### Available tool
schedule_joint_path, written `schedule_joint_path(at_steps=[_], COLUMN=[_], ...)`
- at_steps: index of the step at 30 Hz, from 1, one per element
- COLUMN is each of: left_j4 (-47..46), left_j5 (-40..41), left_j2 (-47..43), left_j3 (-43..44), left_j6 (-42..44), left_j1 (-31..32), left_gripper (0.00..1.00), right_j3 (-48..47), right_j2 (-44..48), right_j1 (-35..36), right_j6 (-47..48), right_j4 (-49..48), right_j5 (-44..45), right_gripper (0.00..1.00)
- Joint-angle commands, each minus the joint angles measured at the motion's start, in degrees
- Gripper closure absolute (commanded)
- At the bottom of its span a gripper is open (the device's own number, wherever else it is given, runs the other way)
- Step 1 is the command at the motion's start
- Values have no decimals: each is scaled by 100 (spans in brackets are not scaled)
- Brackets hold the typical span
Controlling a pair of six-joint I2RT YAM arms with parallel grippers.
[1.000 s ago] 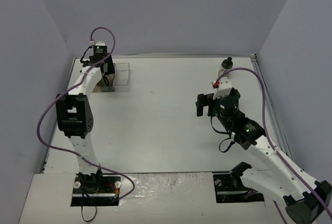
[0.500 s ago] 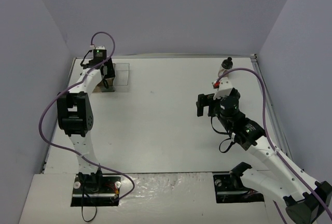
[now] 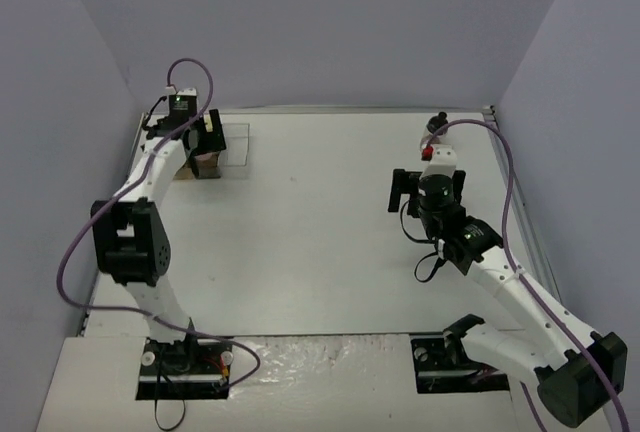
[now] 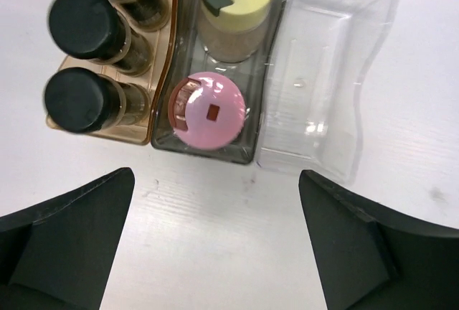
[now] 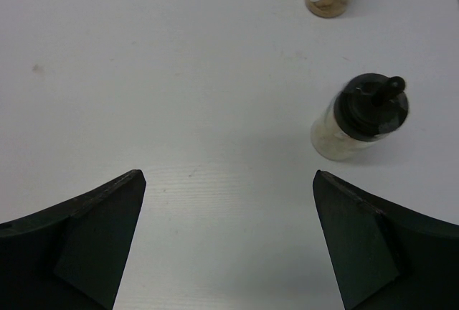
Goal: Organize the condiment bottles
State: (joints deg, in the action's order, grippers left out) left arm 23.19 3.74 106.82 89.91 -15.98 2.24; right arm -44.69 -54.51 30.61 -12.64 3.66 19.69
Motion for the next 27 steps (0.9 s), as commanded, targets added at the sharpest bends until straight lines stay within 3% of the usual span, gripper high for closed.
schedule_joint_path(at_steps=[1, 7, 13, 18, 27], left_j4=[309, 143, -36, -128, -200], left_j5=[-497, -923, -1134, -1057, -1144], left_j2=[-1554, -2857, -3608, -3708, -3756], left_j3=[84, -986, -1980, -2260, -2356], left_j6=[-58, -63, 330, 398, 282], left_j1=[229, 850, 1337, 1374, 1376], left_gripper=[3, 3, 3, 3, 3], right_j3=[-471, -630, -793, -798, -706], right_j2=[-486, -1035, -1806, -2332, -2955], right_j1=[-746, -1651, -2345, -2665, -2771], right_j6=[-709, -937, -833, -730, -307], right_j4=[196, 253, -127, -608, -1523], right_j5=[602, 641, 208, -190, -690], right_gripper=[0, 0, 0, 2, 15])
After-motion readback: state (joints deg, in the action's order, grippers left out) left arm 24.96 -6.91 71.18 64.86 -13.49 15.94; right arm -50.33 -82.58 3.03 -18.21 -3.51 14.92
